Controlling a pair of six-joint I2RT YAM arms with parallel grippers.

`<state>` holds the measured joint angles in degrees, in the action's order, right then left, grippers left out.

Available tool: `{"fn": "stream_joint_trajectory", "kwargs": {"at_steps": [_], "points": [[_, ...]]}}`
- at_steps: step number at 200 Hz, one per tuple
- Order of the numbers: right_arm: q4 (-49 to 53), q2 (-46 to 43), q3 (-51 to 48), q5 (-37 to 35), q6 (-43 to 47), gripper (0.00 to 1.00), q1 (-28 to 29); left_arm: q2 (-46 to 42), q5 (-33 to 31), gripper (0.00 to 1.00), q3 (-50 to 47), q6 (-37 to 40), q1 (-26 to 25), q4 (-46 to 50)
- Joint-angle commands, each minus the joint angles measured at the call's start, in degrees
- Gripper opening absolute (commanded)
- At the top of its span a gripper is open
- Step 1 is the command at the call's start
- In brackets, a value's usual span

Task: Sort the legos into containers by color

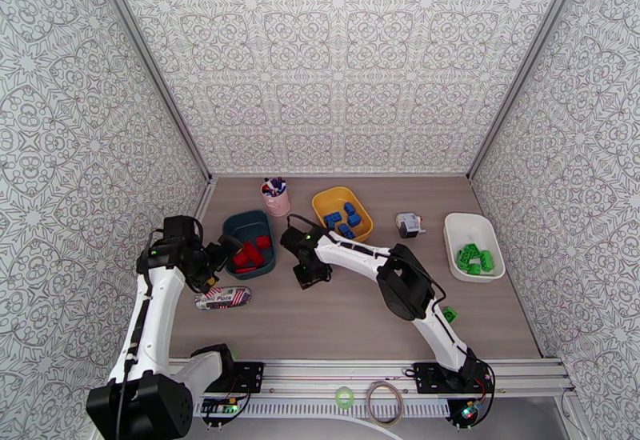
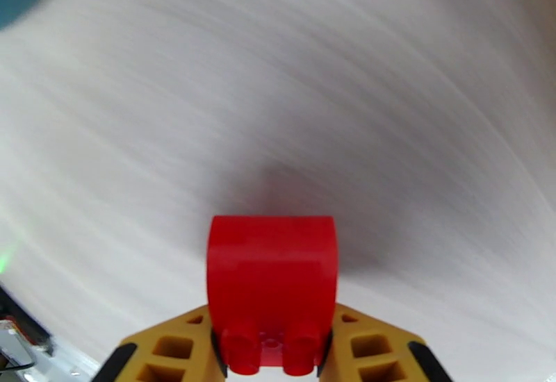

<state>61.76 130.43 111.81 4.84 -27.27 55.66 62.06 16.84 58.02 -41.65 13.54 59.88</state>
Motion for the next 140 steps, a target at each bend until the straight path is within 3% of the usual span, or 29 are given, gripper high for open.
{"fn": "stream_joint_trajectory", "kwargs": {"at_steps": [1,42,78,94,115,140], "points": [[-1.5,-2.3,5.9,6.1,-1.7,0.17,-0.3,0.3,2.2,0.99,1.1,-1.0,0.8,-3.2],[-7.0,1.3,15.4,18.7,-5.3,0.19,-1.7,-0.1,2.3,0.99,3.4,-0.9,1.6,-2.3],[-12.0,10.2,28.6,27.5,-12.5,0.24,-3.9,-1.1,3.6,0.99,4.7,-1.6,1.8,-1.7],[-13.8,14.9,35.3,30.1,-15.8,0.33,-4.8,-1.8,3.8,0.99,4.6,-1.6,1.8,-1.2],[-15.9,19.9,39.9,32.9,-19.3,0.53,-6.0,-2.7,3.9,0.99,4.8,-1.1,1.8,-0.1],[-18.9,19.4,37.9,33.4,-19.6,0.63,-6.6,-3.1,3.8,0.99,5.1,-0.5,1.9,0.8]]}}
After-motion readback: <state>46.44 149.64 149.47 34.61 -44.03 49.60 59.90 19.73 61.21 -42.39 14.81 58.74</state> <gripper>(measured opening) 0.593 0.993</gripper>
